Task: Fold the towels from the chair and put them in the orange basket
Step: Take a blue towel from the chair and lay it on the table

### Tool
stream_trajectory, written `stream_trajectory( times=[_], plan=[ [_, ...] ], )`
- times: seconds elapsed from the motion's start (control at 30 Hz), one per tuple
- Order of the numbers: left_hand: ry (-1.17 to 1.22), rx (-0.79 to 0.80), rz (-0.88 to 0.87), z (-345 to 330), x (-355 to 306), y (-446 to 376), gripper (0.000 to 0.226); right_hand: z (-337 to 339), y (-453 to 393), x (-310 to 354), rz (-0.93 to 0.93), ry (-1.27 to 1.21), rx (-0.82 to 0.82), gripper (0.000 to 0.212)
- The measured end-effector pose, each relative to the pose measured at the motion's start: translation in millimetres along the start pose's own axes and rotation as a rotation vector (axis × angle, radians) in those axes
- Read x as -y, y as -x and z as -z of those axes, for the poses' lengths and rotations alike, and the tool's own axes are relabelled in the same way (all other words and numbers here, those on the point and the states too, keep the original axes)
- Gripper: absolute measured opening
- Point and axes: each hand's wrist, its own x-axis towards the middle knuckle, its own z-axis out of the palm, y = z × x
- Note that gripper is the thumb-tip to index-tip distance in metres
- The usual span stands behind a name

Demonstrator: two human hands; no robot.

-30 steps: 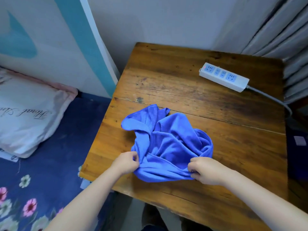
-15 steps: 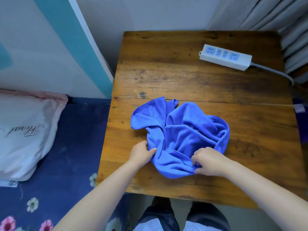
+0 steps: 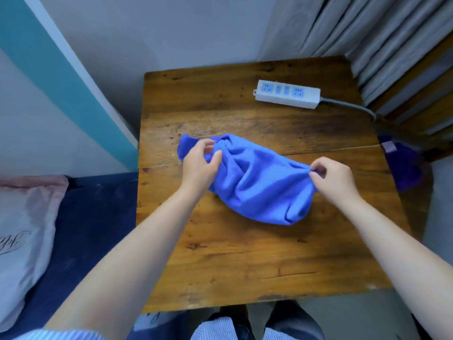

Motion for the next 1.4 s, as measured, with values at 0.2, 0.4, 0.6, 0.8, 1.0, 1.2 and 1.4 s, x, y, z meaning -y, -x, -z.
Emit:
stream_trajectory(
  times=[0.2,0.4,0.6,0.8,1.0,1.2,1.4],
  plan=[
    [-0.094,0.085,0.362,-56.6,39.8,27.7,0.041,-18.1,16.7,-50.3,-0.330,0.038,0.098,0.016],
    [0.047,0.006,0.410,-66.0,50.7,36.2,0.052,-30.6,20.0,-47.0,-0.351,0.071,0.195,0.024],
    [-0.134,0.059,0.237,-49.1,56.3,-1.9,0.033,-22.2,24.7,-34.4,-0.274,0.254,0.200,0.022],
    [-0.148,0.008,0.107,-12.5,24.2,-17.9,0.022,8.3,13.6,-11.3,-0.201,0.376,0.132,0.026],
    [-0.135,-0.195,-0.093,65.7,-43.8,-30.2,0.029,74.0,-15.1,55.4,-0.111,0.344,-0.120,0.026],
    [-0.180,-0.362,-0.204,120.5,-96.5,-24.5,0.026,135.2,-27.7,108.2,0.050,0.372,-0.280,0.028],
    [-0.293,-0.475,-0.308,169.4,-148.1,-25.8,0.030,199.4,-36.7,155.4,0.184,0.293,-0.494,0.029]
  ],
)
